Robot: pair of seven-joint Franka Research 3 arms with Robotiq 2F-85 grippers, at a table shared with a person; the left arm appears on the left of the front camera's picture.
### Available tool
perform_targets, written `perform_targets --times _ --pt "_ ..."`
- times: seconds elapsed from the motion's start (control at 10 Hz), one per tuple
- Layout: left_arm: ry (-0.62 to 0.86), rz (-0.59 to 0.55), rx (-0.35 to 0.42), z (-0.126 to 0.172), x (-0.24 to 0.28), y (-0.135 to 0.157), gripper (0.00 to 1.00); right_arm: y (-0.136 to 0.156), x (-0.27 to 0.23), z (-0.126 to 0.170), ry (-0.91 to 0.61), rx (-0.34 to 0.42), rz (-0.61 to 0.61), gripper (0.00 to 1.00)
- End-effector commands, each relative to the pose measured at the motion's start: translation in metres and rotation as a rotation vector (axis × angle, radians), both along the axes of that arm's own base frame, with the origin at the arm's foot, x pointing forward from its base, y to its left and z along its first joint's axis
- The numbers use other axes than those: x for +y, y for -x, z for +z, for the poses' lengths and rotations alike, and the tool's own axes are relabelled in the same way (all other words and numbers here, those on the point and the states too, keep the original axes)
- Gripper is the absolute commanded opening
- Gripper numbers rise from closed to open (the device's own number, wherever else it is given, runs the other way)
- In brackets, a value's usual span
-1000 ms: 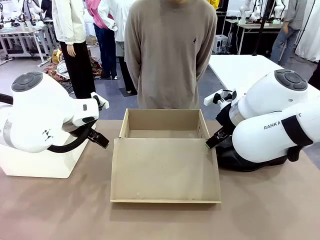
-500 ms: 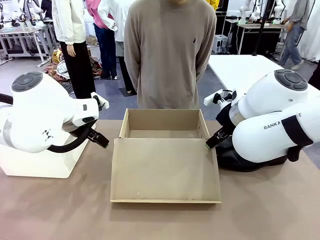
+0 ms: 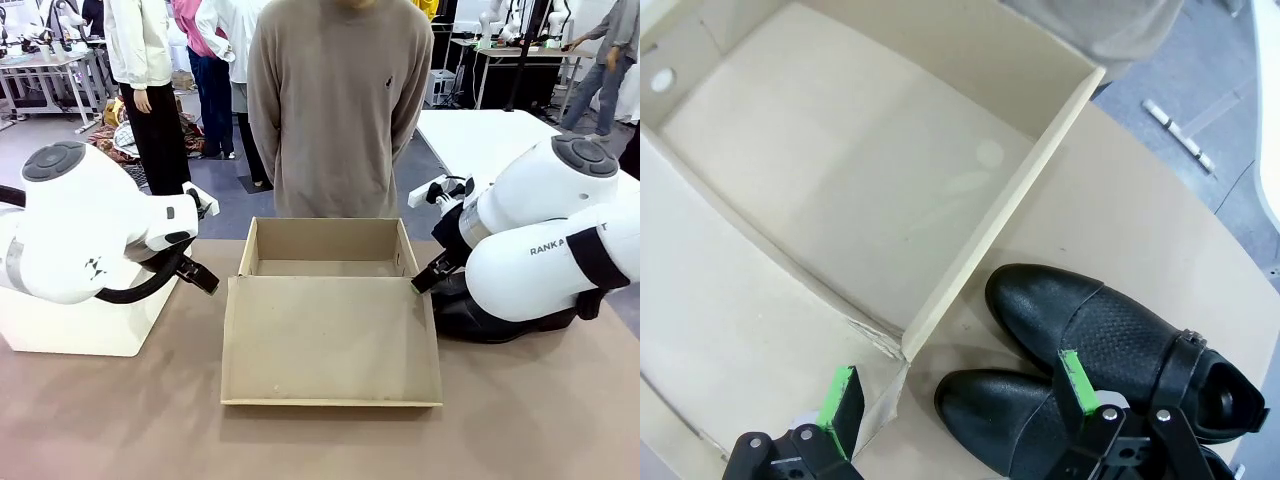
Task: Pack the shoes into the box.
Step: Place one shoe of the Shoes into the Shoes Box.
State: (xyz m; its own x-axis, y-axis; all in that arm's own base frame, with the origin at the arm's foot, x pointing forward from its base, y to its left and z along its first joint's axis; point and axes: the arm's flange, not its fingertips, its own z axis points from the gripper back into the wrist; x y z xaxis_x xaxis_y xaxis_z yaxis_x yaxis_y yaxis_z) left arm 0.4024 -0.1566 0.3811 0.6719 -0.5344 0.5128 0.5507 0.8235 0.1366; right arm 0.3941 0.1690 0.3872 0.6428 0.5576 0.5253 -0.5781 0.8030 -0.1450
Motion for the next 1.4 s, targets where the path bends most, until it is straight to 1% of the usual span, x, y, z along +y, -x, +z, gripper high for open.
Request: perform_targets --times 0.0,0.3,0.6,0.8,1.0,1.2,1.3 --pt "-0.01 -0.028 -0.01 0.029 -0.005 0.005 1.0 0.005 -0.006 0.033 -0.053 0.002 -0.004 1.0" --pt "-0.046 -0.055 -0.022 0.078 -0.016 0.012 1.0 0.013 -0.012 0.069 -0.066 0.019 0.01 1.0" --pt "-0.083 -0.096 -0.065 0.124 -0.022 0.019 1.0 0.025 -0.021 0.102 -0.06 0.01 0.042 1.0" --pt "-0.063 -0.125 -0.083 0.136 -0.019 0.019 1.0 0.03 -0.024 0.11 -0.07 0.009 0.095 1.0" --pt "-0.03 -0.196 -0.107 0.152 -0.015 0.021 1.0 0.037 -0.033 0.126 -0.101 -0.002 0.185 1.0" --pt "0.008 -0.31 -0.157 0.168 -0.006 0.022 1.0 0.044 -0.039 0.141 -0.126 -0.009 0.284 1.0" --pt "0.039 -0.364 -0.159 0.173 0.0 0.023 1.0 0.046 -0.041 0.146 -0.143 -0.007 0.332 1.0"
